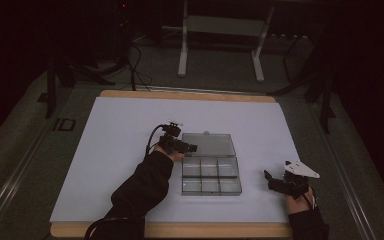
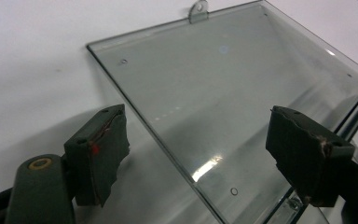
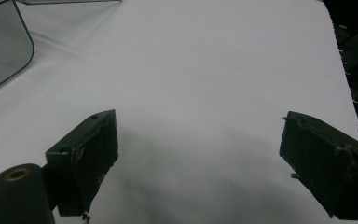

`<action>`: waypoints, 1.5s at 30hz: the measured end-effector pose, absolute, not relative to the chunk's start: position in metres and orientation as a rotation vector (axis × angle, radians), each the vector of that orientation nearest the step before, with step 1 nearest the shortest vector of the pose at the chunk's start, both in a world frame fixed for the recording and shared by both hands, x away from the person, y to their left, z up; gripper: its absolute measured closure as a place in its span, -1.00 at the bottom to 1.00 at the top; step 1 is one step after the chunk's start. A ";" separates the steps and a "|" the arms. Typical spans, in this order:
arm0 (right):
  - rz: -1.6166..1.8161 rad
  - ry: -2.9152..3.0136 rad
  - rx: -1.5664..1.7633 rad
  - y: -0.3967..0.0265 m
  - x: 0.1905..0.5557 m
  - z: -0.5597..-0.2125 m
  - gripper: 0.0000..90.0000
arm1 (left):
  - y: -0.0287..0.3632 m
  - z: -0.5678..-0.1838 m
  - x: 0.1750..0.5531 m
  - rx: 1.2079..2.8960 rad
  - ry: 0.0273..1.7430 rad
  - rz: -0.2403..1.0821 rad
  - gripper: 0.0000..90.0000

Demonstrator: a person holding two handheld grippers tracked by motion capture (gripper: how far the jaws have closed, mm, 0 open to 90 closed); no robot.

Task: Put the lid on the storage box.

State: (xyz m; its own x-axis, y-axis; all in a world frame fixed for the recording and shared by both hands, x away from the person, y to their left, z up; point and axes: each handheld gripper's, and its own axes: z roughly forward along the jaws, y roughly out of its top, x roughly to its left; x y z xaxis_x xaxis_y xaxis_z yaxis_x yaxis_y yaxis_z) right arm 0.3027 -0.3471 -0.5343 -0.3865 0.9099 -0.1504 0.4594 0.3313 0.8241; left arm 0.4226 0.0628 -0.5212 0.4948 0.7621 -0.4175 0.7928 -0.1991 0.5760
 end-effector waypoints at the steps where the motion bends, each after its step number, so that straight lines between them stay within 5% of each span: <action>1: 0.940 1.981 1.198 -0.347 0.303 -0.534 -0.75 | 0.063 -0.523 0.423 1.958 1.281 -0.070 -0.50; 14: 0.931 1.986 1.196 -0.347 0.303 -0.535 -0.75 | 0.072 -0.526 0.425 1.908 1.236 -0.189 -0.26; 26: 0.890 1.983 1.205 -0.344 0.305 -0.534 -0.75 | 0.082 -0.510 0.416 1.923 1.098 -0.087 0.28; 45: 1.043 2.052 1.115 -0.310 0.321 -0.487 -0.75 | 0.091 -0.497 0.404 1.920 1.015 -0.015 0.68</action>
